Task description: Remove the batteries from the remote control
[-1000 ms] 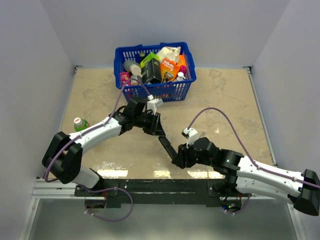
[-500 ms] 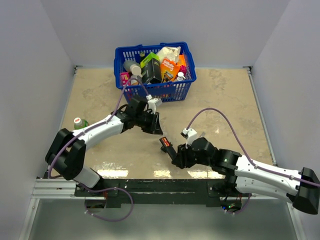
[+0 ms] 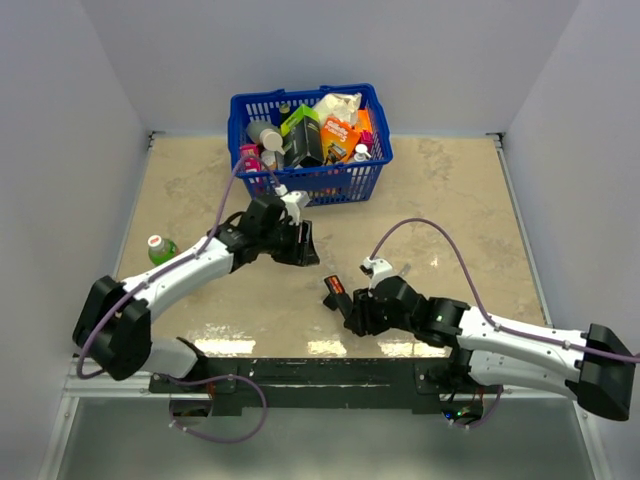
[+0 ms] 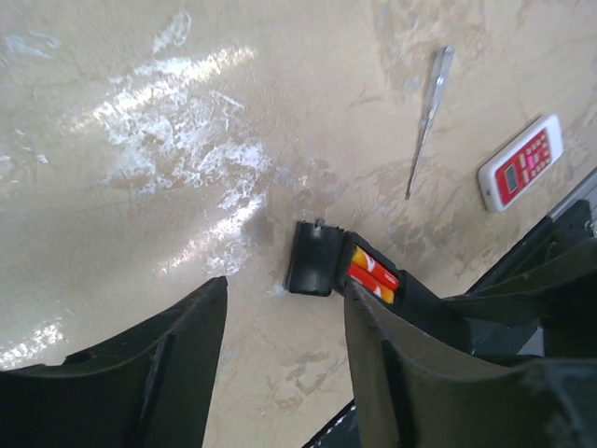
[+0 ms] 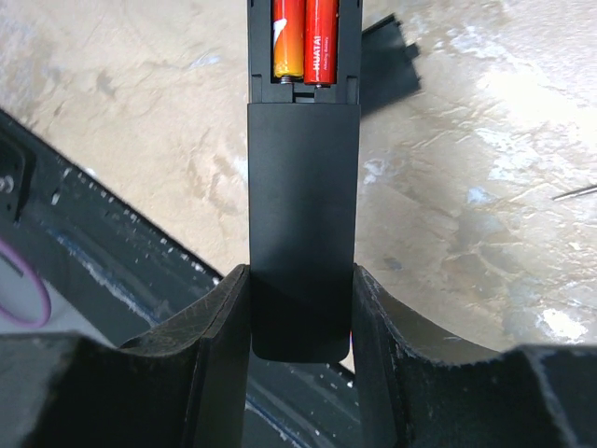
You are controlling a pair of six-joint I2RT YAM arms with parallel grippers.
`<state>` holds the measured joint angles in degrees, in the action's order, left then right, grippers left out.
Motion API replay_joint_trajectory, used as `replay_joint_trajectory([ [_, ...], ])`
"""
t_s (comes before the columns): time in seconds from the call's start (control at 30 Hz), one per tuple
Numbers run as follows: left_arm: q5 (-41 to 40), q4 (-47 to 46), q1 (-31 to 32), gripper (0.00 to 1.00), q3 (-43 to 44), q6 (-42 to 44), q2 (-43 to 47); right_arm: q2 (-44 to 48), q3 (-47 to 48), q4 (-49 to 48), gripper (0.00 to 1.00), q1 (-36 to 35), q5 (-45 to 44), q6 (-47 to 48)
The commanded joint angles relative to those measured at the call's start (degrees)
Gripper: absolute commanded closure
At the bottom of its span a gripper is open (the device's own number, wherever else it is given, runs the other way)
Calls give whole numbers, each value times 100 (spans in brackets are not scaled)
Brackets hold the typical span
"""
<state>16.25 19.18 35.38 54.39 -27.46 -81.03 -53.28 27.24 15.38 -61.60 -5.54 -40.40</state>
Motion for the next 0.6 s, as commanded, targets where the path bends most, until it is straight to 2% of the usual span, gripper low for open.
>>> replay_joint_trajectory([
  [0.0, -316, -186, -31, 38, -270, -512, 860, -147, 167, -368, 100, -9, -483, -415],
  [0.17, -34, -617, -22, 30, -991, -848, 1712, -534, 351, -781, 100, -10, -474, -994],
  [0.4, -1061, 375, -110, 18, -1054, -857, 2364, -1333, 799, -1274, 100, -193, -772, -1839],
  [0.5, -1124, 692, -311, 4, -1027, -787, 2373, -1852, 1203, -1134, 100, -430, -1045, -2085],
  [0.57, -1098, 815, -531, 2, -1036, -752, 2434, -2115, 1423, -1098, 100, -519, -1195, -2409],
])
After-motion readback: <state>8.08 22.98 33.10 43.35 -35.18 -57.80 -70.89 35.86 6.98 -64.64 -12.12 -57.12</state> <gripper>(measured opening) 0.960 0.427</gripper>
